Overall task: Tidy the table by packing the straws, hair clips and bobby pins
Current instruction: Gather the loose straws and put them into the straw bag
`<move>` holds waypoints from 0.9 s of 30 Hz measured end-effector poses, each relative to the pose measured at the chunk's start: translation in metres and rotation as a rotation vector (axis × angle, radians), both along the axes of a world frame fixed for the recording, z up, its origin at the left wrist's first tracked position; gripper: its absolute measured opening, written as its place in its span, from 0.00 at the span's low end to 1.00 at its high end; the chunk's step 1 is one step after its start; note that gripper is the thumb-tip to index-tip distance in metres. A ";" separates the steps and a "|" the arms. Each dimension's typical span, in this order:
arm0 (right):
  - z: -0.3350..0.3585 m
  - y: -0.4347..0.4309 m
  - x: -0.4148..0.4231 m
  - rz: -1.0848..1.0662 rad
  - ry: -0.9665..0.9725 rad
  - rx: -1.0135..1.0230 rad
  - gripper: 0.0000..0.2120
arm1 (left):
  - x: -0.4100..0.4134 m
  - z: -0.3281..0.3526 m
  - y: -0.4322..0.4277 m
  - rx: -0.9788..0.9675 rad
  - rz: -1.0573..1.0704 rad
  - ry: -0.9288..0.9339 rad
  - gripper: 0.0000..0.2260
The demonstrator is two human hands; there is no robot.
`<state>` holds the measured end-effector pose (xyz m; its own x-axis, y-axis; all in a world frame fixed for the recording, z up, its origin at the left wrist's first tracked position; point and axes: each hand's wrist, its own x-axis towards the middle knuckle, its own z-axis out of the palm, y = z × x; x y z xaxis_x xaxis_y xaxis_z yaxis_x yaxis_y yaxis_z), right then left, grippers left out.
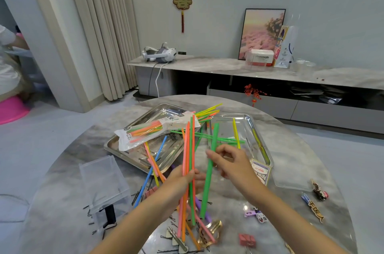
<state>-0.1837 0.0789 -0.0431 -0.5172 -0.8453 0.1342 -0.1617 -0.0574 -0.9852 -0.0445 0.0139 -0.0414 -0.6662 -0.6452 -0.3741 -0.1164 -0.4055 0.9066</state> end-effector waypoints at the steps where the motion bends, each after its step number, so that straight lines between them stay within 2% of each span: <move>1: -0.003 0.000 0.002 0.015 -0.052 0.048 0.11 | 0.000 0.002 0.003 0.057 -0.045 0.025 0.11; 5: -0.017 0.001 0.009 -0.002 -0.137 0.146 0.14 | 0.004 0.004 0.009 0.279 -0.160 0.103 0.11; 9: -0.019 0.004 0.012 -0.016 -0.072 0.104 0.06 | 0.002 -0.007 0.006 0.149 -0.158 0.009 0.12; 11: -0.021 0.003 0.012 0.008 -0.001 0.106 0.05 | 0.002 -0.008 0.003 0.117 -0.088 0.016 0.10; 15: -0.038 -0.002 0.009 0.001 0.197 0.198 0.05 | 0.009 -0.001 -0.014 0.178 0.138 0.094 0.07; 17: -0.053 -0.004 0.010 0.038 0.357 0.322 0.04 | 0.018 0.002 -0.026 0.175 0.220 0.114 0.08; 20: -0.076 0.000 0.016 0.070 0.585 0.508 0.09 | 0.032 0.007 -0.038 0.128 0.261 0.071 0.07; 22: -0.081 0.005 0.023 0.052 0.634 0.560 0.11 | 0.040 0.009 -0.041 0.125 0.268 0.034 0.07; 25: -0.082 0.008 0.030 0.042 0.638 0.598 0.12 | 0.045 0.010 -0.040 0.220 0.253 0.041 0.07; 27: -0.083 0.007 0.033 0.053 0.644 0.624 0.12 | 0.046 0.010 -0.039 0.270 0.241 0.061 0.13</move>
